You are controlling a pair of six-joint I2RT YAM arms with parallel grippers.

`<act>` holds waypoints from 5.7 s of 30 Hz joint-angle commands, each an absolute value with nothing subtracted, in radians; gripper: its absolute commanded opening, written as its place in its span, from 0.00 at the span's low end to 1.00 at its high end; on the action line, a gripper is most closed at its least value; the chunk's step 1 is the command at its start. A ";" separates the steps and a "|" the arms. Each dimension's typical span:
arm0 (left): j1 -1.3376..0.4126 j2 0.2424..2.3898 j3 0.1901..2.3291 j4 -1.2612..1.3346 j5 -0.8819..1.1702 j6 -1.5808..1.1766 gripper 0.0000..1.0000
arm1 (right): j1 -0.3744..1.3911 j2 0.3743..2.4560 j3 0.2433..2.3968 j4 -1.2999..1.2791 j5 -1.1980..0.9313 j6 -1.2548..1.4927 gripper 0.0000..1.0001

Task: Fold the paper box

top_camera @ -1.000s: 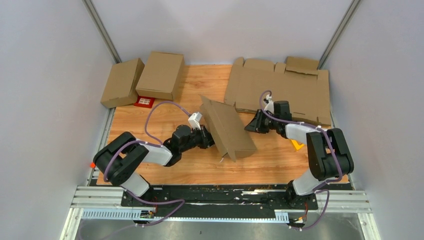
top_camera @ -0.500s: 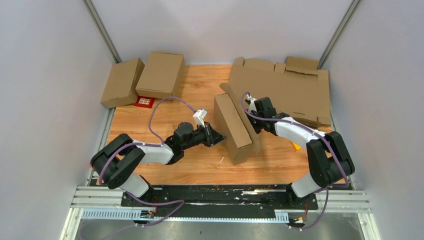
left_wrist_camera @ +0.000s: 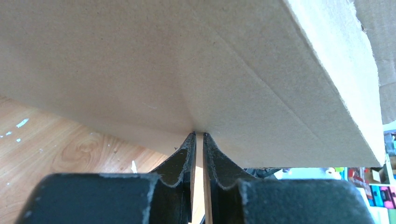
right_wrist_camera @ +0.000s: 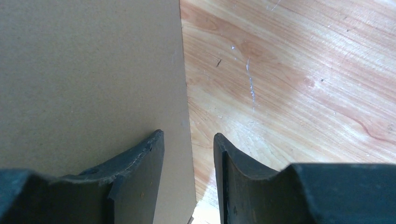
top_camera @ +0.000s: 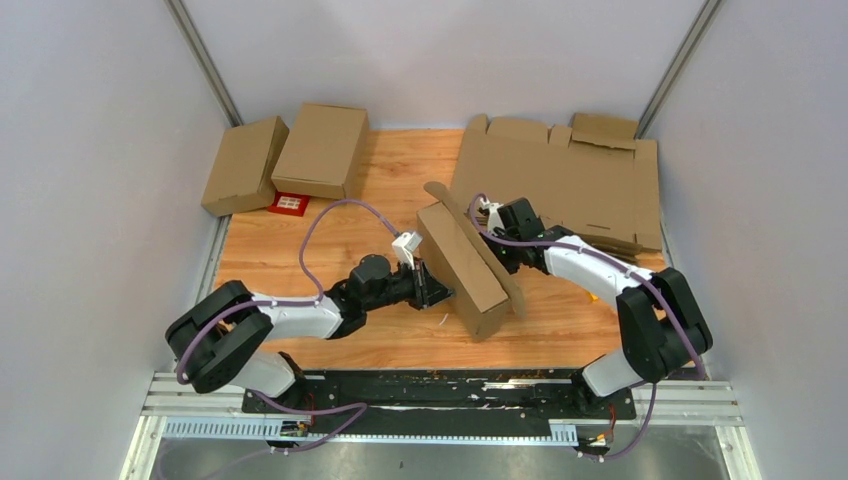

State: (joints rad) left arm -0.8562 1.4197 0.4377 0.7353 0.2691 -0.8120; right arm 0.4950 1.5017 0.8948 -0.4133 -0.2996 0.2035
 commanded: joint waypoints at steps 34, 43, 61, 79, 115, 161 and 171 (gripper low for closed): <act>-0.868 1.114 0.622 0.280 0.123 -0.651 0.99 | 0.458 1.399 0.917 -0.455 -0.366 0.211 0.50; -0.868 1.263 0.735 0.064 0.093 -0.577 0.97 | 0.440 1.372 0.890 -0.452 -0.303 0.224 0.50; -0.868 1.361 0.732 0.080 0.103 -0.578 0.97 | 0.329 1.029 0.993 -0.566 -0.357 0.254 0.79; -0.868 1.370 0.720 0.117 0.102 -0.616 0.97 | 0.784 1.091 1.117 -0.829 -0.034 0.255 0.86; -0.552 0.777 0.607 -0.149 0.072 -0.355 1.00 | 0.943 1.055 1.125 -1.011 -0.001 0.092 0.58; -0.308 1.040 0.323 0.875 0.447 -0.629 0.97 | 0.951 0.977 1.015 -0.885 0.052 -0.006 0.61; -0.308 1.069 0.365 0.852 0.526 -0.413 0.86 | 0.951 1.010 1.032 -0.904 0.016 -0.024 0.61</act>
